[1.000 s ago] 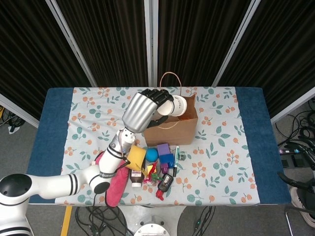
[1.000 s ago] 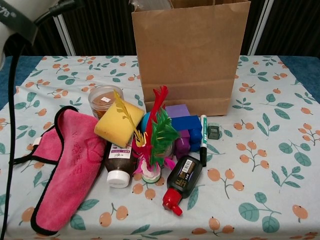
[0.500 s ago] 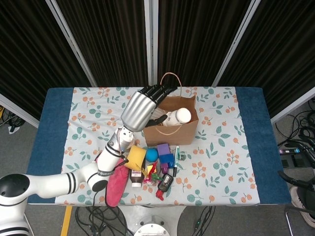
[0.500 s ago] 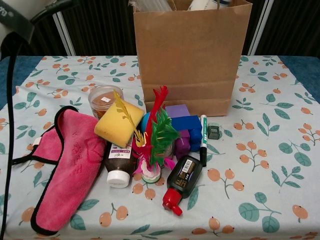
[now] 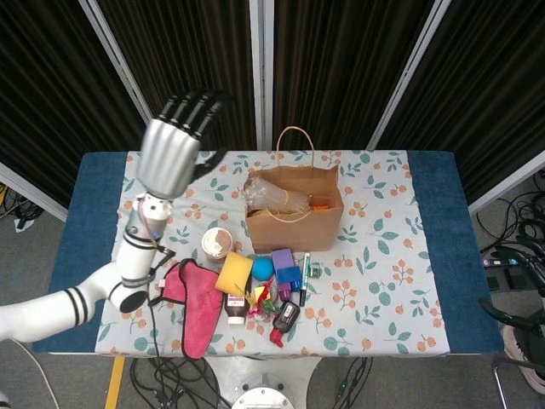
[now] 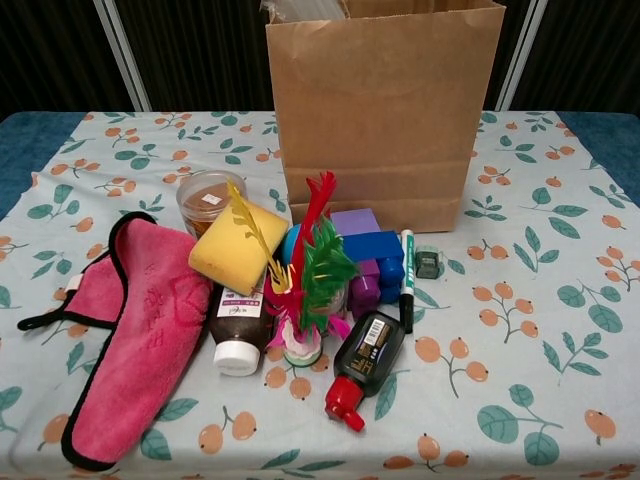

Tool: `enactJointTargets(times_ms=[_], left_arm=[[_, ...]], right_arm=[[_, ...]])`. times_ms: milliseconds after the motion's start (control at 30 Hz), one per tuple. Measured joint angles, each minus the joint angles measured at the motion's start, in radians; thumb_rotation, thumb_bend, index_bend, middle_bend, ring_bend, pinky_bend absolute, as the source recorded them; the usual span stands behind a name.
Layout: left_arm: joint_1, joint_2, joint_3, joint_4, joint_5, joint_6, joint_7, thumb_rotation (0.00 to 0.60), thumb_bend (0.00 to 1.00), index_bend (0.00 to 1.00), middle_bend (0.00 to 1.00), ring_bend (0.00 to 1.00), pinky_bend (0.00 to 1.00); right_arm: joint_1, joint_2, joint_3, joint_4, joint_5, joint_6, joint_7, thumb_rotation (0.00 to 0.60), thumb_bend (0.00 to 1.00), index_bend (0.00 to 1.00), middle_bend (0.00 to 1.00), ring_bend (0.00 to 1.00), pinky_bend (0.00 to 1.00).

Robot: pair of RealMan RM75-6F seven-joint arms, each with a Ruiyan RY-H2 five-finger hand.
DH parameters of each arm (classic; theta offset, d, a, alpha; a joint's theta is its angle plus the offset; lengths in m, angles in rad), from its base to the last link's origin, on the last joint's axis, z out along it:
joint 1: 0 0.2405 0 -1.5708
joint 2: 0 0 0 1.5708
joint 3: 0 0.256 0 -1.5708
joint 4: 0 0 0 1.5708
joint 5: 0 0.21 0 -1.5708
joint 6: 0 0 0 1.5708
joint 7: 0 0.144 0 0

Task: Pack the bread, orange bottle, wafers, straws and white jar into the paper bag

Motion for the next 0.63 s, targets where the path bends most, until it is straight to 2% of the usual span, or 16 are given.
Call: enactJointTargets(times_ms=[133,233,333,433,567,633], left_arm=[[0.108,0.083,0.010,-0.005,-0.033,0.040,0.018,0.600,0.24,0.28,0.32,0.25,0.31],[0.204,0.156,0.045,-0.035,-0.083,0.037,0.018,0.600,0.22,0.28,0.31,0.23,0.29],[0.299,0.245,0.113,-0.110,-0.123,0.001,0.012,0.600,0.20,0.28,0.31,0.22,0.29],[0.385,0.324,0.209,-0.184,-0.130,-0.032,0.002,0.600,0.19,0.28,0.31,0.22,0.29],[0.496,0.361,0.337,-0.257,-0.069,-0.022,-0.023,0.600,0.18,0.28,0.31,0.22,0.29],[0.538,0.364,0.375,-0.284,-0.031,0.004,-0.032,0.600,0.18,0.28,0.31,0.22,0.29]], right_arm=[[0.000,-0.003,-0.004,-0.009,-0.013,0.001,-0.008,0.600,0.00,0.21,0.32,0.14,0.16],[0.000,-0.001,-0.010,-0.018,-0.030,0.004,-0.025,0.600,0.00,0.21,0.32,0.13,0.15],[-0.003,-0.001,-0.012,-0.021,-0.041,0.009,-0.058,0.600,0.00,0.21,0.31,0.12,0.14],[-0.009,-0.006,-0.015,-0.024,-0.055,0.018,-0.108,0.600,0.00,0.21,0.31,0.12,0.14],[-0.017,-0.013,-0.023,-0.036,-0.078,0.029,-0.152,0.600,0.00,0.21,0.31,0.12,0.14],[-0.018,-0.015,-0.027,-0.042,-0.088,0.029,-0.170,0.600,0.00,0.21,0.31,0.12,0.14]])
